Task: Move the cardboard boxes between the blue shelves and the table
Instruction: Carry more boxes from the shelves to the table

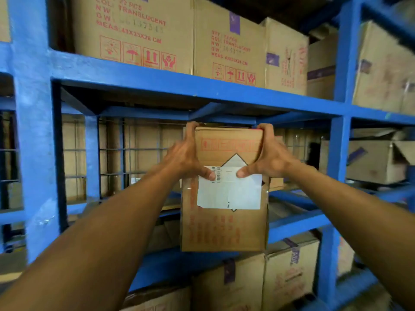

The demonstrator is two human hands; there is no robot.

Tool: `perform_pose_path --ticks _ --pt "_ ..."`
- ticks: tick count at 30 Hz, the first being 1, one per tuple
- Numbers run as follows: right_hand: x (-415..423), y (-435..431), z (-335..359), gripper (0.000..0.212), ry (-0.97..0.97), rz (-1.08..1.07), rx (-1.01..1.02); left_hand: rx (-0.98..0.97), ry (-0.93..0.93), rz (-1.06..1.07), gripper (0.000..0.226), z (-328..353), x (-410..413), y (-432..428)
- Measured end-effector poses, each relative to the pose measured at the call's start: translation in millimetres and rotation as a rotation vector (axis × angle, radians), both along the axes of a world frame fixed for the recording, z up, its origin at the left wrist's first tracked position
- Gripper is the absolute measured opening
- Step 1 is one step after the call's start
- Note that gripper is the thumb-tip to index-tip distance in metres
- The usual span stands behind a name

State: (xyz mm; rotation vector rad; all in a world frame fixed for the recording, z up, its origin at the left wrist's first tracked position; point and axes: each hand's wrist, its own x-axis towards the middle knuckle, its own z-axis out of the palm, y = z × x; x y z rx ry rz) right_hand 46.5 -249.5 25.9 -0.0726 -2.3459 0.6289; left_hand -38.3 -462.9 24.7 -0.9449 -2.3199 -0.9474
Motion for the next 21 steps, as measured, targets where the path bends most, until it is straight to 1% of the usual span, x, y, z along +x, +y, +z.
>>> perform_pose_path --ticks 3,7,10,16,21 --pt "19.8 3.7 -4.8 0.128 0.018 -0.116 -0.005 0.004 0.022 -0.121 0.127 -6.4 -6.1 14.0" --pt "59.3 3.7 -25.4 0.128 0.044 -0.341 -0.03 0.027 0.028 -0.314 0.12 -18.7 -3.0 44.2" --pt "103.9 9.0 -43.2 0.129 0.076 -0.521 -0.057 0.015 0.0 -0.436 0.127 -29.2 17.3 77.8" --pt "216.5 29.6 -53.0 0.129 0.04 -0.837 -0.077 -0.003 -0.053 -0.728 0.131 -47.5 98.4 156.3" --pt "314.8 49.8 -58.3 0.128 0.0 -1.06 -0.066 -0.049 -0.031 -0.902 0.134 -54.4 183.4 220.0"
